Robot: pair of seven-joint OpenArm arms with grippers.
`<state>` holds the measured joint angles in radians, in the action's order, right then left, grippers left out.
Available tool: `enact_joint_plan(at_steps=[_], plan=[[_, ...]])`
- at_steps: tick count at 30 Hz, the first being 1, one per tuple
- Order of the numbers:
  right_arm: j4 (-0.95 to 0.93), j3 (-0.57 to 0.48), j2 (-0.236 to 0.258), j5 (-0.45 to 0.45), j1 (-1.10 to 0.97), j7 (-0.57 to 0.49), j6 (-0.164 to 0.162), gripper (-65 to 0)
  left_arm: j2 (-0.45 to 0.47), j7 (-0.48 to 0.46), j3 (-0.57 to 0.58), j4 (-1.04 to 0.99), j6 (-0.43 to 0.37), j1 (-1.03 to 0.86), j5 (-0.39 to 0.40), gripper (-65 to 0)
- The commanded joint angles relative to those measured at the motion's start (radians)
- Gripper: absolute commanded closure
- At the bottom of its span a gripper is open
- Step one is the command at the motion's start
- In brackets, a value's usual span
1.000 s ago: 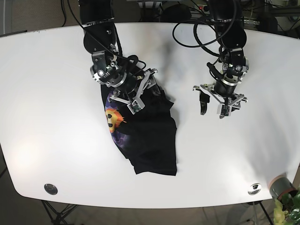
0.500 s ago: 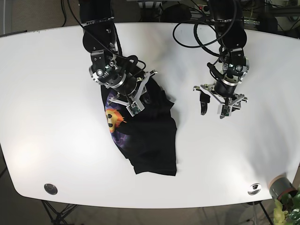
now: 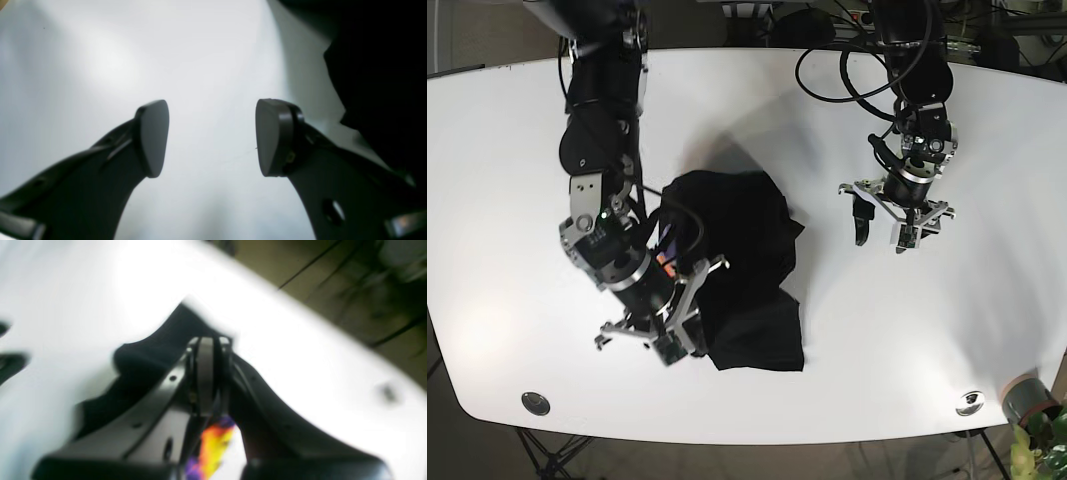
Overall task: Fold the T-shirt properly
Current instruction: 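Grasp the shirt edge with the right gripper and pull it outward, then move the right gripper back onto the shirt near the print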
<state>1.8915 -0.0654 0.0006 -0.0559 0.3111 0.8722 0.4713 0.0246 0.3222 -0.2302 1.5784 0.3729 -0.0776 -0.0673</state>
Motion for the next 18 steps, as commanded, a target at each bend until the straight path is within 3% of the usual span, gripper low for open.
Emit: enact_joint_plan(at_steps=[1,9,15,18], plan=[[-0.002,-0.001,0.025,-0.014,0.116,-0.021,-0.003,-1.9,0.001,-0.028,0.001,0.024,-0.002,0.011,0.013,-37.4],[-0.060,-0.003,0.120,-0.023,0.349,-0.001,0.004,-1.9,-0.002,-0.028,0.042,0.086,-0.002,-0.046,0.013,-37.4],[-0.083,-0.007,0.135,-0.025,0.431,0.003,0.005,-2.1,0.008,-0.031,0.153,0.126,-0.002,-0.107,0.007,-37.4],[-0.077,-0.003,0.131,-0.025,0.417,0.029,0.005,-7.3,0.041,-0.031,0.194,0.127,-0.002,-0.115,0.007,-37.4]])
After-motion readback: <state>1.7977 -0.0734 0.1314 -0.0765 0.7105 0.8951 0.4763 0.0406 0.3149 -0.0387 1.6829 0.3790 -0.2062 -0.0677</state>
